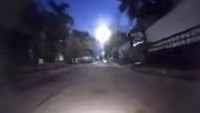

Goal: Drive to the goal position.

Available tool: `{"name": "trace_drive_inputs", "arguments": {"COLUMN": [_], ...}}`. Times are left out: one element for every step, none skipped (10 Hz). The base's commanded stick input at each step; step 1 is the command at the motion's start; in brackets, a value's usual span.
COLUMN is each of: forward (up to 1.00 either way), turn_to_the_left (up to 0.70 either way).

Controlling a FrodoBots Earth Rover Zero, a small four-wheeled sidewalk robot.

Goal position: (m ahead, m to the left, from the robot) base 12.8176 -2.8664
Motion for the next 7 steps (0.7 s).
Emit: {"name": "trace_drive_inputs", "arguments": {"forward": [0.85,0.85,0.85,0.85,0.85,0.85,0.85], "turn_to_the_left": [0.01,0.01,0.01,0.01,0.01,-0.01,-0.15]}}
